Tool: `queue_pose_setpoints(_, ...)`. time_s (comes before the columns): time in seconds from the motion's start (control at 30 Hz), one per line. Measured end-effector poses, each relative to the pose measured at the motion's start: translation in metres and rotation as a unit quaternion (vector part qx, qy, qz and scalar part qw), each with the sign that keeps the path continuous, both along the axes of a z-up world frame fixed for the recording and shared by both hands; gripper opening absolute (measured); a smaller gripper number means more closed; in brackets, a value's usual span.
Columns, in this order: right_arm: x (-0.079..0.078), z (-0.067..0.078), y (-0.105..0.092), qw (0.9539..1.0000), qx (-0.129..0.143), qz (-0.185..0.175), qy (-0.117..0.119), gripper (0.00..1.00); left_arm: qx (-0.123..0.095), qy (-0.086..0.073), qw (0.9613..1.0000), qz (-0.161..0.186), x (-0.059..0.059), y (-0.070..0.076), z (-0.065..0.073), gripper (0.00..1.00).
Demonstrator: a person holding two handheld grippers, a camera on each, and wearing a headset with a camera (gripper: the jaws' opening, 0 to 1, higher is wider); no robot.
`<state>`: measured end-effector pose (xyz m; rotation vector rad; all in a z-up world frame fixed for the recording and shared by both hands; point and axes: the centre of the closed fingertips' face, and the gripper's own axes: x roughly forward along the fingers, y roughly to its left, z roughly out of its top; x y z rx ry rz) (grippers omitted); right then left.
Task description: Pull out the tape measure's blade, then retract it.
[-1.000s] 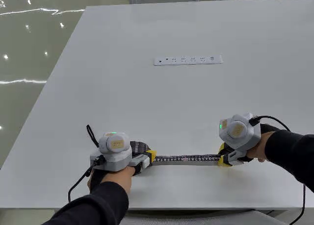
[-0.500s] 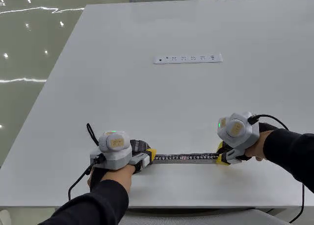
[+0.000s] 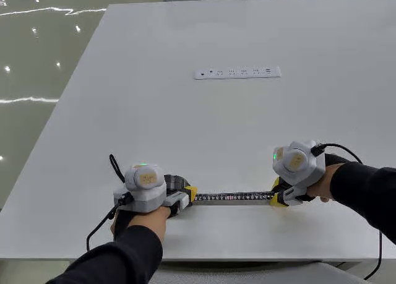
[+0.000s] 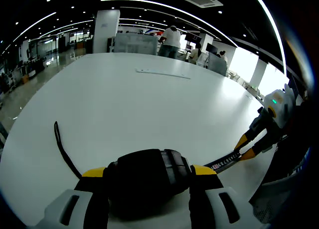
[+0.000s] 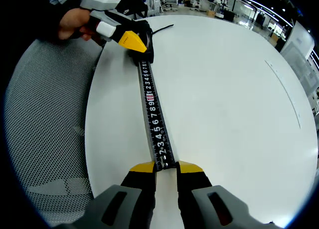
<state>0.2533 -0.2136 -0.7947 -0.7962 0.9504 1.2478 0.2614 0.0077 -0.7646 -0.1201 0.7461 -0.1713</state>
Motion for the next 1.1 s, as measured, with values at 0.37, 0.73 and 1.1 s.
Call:
queue_pose_setpoints(0.37,-0.0006,0.0004,0.0031,1.0000,0.003,0.000,-0.001,0.11,0.000,0.000,1.0000,0.000,-0.0003,-0.0002,0.0002,0.61)
queue_pose_setpoints(0.73,-0.0006,0.0003,0.0061,1.0000,0.005,0.002,-0.001,0.11,0.000,0.000,1.0000,0.000,-0.0002,0.0001,0.0000,0.61)
queue_pose_setpoints(1.1,-0.0005,-0.0001,0.0086,1.0000,0.007,0.004,0.000,0.11,-0.001,0.000,1.0000,0.000,0.0001,0.0002,-0.0005,0.61)
